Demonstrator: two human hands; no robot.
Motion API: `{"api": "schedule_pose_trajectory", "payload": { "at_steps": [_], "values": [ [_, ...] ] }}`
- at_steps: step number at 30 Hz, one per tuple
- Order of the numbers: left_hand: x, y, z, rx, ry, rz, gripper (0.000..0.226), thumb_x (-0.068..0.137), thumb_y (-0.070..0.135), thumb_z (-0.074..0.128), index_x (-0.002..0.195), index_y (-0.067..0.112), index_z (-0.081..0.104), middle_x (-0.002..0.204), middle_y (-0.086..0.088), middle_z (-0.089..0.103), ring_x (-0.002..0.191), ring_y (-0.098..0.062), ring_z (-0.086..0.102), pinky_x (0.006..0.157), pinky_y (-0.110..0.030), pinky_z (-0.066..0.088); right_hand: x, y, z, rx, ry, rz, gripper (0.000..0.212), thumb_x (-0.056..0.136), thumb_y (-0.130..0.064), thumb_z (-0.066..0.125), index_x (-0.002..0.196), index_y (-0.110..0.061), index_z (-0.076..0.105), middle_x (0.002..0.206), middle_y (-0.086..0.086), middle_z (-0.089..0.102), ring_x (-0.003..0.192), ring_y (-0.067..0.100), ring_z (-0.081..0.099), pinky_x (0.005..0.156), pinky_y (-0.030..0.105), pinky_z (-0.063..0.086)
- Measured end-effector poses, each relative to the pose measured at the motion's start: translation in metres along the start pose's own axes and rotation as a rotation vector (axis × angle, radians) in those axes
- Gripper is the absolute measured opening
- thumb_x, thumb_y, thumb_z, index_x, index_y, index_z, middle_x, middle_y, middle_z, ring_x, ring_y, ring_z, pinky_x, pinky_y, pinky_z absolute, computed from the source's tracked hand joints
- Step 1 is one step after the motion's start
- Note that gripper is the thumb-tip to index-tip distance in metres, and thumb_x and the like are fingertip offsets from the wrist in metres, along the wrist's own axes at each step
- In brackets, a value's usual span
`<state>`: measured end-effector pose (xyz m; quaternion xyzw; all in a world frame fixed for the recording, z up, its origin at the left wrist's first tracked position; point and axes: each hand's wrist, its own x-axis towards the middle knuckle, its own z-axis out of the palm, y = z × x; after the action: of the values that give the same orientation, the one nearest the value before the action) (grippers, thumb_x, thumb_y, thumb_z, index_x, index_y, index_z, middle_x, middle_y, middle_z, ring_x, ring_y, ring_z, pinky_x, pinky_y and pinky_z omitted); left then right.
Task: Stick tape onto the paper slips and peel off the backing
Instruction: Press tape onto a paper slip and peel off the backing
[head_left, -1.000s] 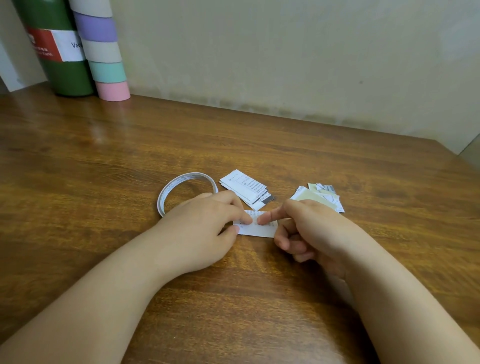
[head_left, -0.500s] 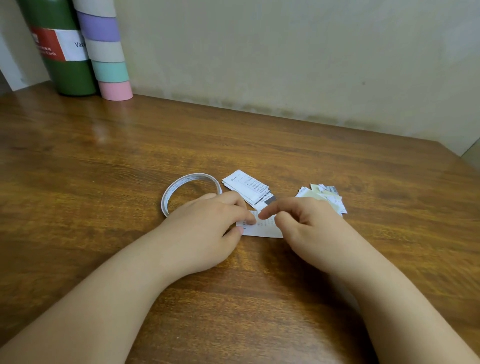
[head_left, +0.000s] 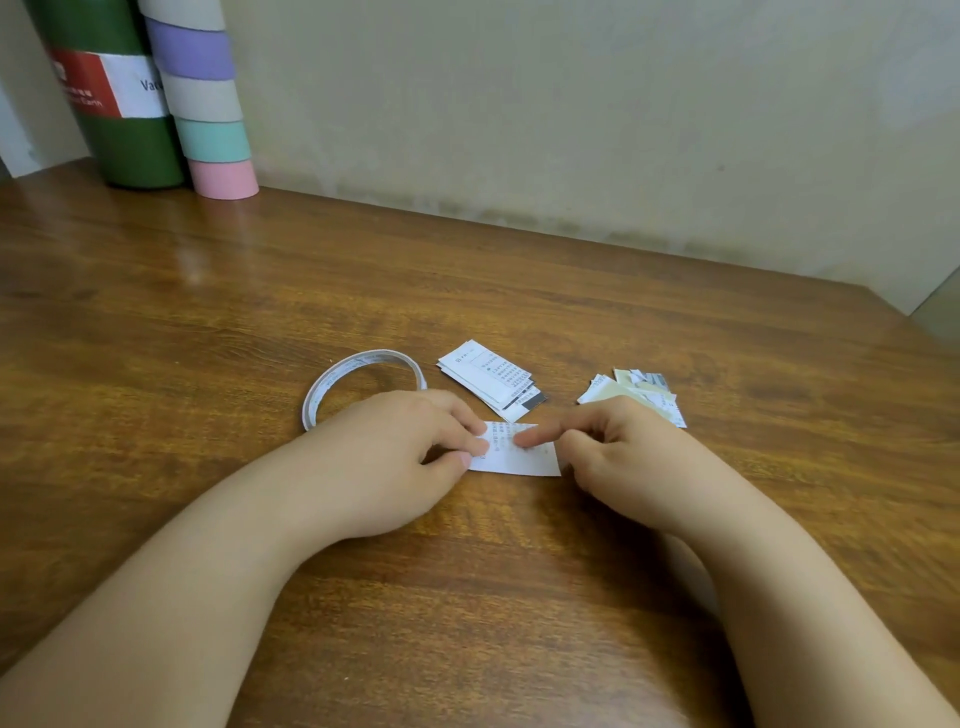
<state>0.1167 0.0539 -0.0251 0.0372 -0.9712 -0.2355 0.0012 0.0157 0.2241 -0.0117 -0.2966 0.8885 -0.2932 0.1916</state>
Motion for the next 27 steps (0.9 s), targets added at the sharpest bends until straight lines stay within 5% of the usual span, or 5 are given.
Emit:
{"api": "schedule_pose_trajectory", "payload": {
  "at_steps": [7,11,14,20,27],
  "values": [
    [0.001,-0.001,-0.001,-0.029,-0.018,-0.035,0.027,0.094,0.029,0.049,0.114,0.034,0.066,0.126,0.033,0.049,0.071,0.031,0.037,0.064,-0.008,0.03,0.0,0.004,-0.004,0.139,-0.006,0.03,0.032,0.09,-0.02,0.045,0.085,-0.038,0.072,0.046,-0.01,0.049,0.042,0.009,0.036,0.046,0.021,0.031],
    [0.0,-0.001,-0.002,-0.034,-0.016,-0.038,0.026,0.094,0.031,0.048,0.113,0.036,0.066,0.126,0.034,0.049,0.071,0.027,0.039,0.064,-0.009,0.031,0.005,0.005,-0.002,0.265,0.282,0.071,0.017,0.087,-0.025,0.055,0.083,-0.026,0.072,0.043,-0.011,0.049,0.041,0.007,0.04,0.048,0.021,0.032],
    [-0.001,-0.001,-0.003,-0.029,-0.016,-0.031,0.026,0.094,0.035,0.049,0.114,0.037,0.065,0.127,0.034,0.048,0.072,0.019,0.04,0.069,-0.014,0.033,0.01,0.0,-0.003,0.045,0.338,0.029,0.01,0.088,-0.033,0.06,0.093,-0.027,0.066,0.059,-0.016,0.056,0.05,-0.002,0.05,0.042,0.01,0.032],
    [-0.003,0.001,-0.003,-0.045,-0.02,-0.012,0.027,0.094,0.038,0.047,0.114,0.036,0.065,0.13,0.032,0.047,0.075,0.017,0.04,0.075,-0.017,0.035,0.047,-0.019,0.01,-0.377,0.31,-0.048,0.036,0.09,-0.041,0.056,0.117,-0.018,0.058,0.11,-0.003,0.05,0.103,0.017,0.05,0.077,0.024,0.037],
    [-0.004,0.001,-0.004,-0.056,-0.013,-0.008,0.028,0.094,0.039,0.047,0.116,0.035,0.064,0.134,0.028,0.046,0.114,0.003,0.047,0.097,-0.027,0.043,0.064,-0.029,0.018,-0.433,0.323,-0.032,0.032,0.081,-0.045,0.065,0.095,-0.017,0.059,0.1,0.0,0.054,0.094,0.021,0.052,0.073,0.032,0.043]
  ]
}}
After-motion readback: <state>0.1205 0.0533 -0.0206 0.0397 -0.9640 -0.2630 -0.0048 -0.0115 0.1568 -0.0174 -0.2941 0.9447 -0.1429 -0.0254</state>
